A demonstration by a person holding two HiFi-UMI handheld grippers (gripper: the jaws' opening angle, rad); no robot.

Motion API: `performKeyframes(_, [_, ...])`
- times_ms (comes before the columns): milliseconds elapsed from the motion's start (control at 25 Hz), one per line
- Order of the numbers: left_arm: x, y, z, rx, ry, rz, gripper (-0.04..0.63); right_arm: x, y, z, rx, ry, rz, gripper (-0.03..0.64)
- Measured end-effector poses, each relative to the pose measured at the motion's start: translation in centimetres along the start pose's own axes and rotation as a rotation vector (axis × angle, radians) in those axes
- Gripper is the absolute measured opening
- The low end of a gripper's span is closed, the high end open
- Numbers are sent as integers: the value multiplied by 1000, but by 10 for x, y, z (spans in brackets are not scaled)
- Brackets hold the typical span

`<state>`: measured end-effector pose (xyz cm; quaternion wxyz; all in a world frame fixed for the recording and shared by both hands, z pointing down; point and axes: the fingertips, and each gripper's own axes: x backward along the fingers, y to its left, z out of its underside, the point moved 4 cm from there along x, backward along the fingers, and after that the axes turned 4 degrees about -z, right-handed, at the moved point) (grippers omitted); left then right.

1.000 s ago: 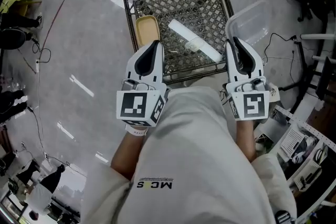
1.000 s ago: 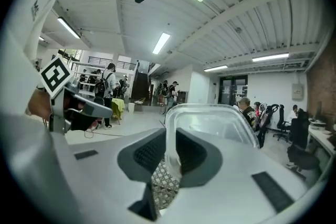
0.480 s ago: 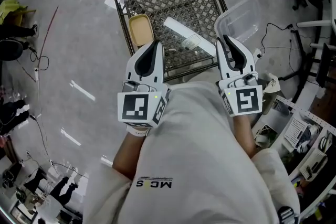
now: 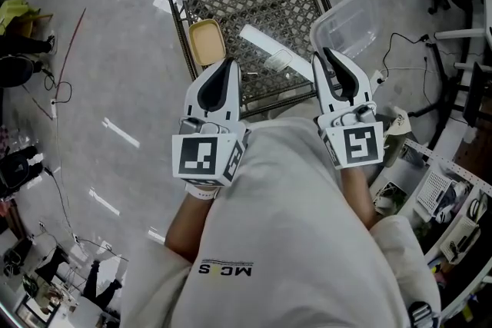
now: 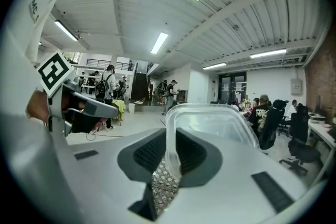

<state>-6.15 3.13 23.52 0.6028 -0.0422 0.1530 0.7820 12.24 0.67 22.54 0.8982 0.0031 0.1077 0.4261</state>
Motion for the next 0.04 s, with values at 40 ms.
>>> performKeyframes(40, [0, 0, 0, 1, 1, 1, 26, 1, 0, 1, 6, 4, -1, 71])
